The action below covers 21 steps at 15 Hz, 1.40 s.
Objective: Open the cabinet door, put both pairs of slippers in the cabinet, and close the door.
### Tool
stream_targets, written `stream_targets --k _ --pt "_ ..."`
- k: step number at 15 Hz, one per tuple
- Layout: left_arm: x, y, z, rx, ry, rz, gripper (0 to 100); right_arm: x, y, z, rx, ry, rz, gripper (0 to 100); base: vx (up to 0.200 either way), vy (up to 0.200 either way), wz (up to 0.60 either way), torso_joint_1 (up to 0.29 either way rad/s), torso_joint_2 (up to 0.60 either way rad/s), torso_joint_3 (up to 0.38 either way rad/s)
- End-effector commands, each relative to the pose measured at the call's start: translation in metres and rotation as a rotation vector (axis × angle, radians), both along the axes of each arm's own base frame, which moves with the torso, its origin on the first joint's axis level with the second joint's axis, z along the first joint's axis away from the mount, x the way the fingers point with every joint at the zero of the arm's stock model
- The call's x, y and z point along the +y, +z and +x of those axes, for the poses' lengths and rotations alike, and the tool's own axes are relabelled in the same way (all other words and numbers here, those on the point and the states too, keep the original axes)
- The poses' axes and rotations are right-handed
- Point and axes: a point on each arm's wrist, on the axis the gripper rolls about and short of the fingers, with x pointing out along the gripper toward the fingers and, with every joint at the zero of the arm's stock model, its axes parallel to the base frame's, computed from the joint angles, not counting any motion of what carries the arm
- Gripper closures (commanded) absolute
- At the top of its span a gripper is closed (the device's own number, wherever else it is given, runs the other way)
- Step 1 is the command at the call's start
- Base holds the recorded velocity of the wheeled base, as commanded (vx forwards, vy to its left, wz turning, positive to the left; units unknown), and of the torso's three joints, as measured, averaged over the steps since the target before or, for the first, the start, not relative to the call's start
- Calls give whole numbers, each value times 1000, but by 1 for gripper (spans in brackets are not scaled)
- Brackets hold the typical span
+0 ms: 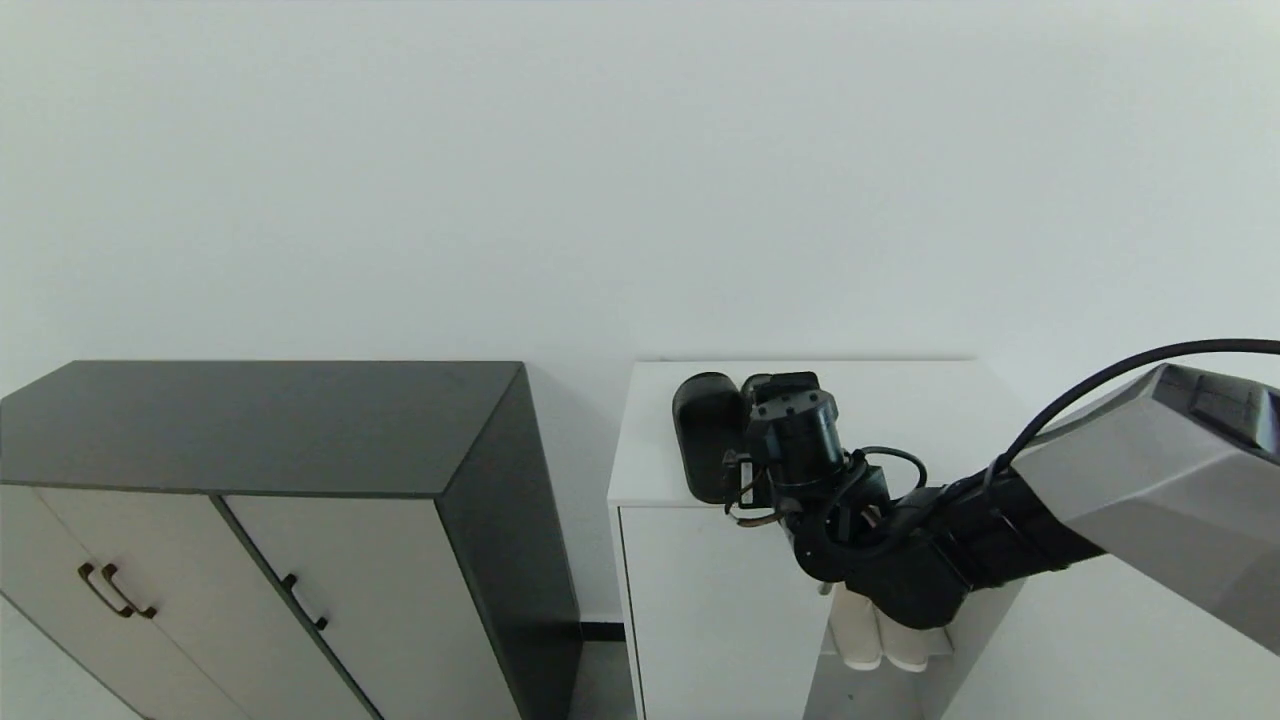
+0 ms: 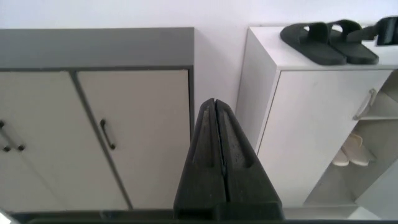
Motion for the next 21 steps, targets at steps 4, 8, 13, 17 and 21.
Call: stream_targets --k 4,8,13,17,21 --pt "0 0 0 1 1 0 100 9 -22 24 8 -21 14 0 0 0 0 0 0 0" --pt "0 0 0 1 1 0 100 11 -30 51 -18 -49 39 0 0 0 0 0 0 0" --pt "0 0 0 1 1 0 100 18 -34 67 -42 -45 38 0 0 0 0 0 0 0" --pt "0 0 0 1 1 0 100 19 -41 76 -49 -56 44 100 0 0 0 0 0 0" --pt "0 0 0 1 1 0 100 19 -33 75 -80 -62 53 100 0 0 0 0 0 0"
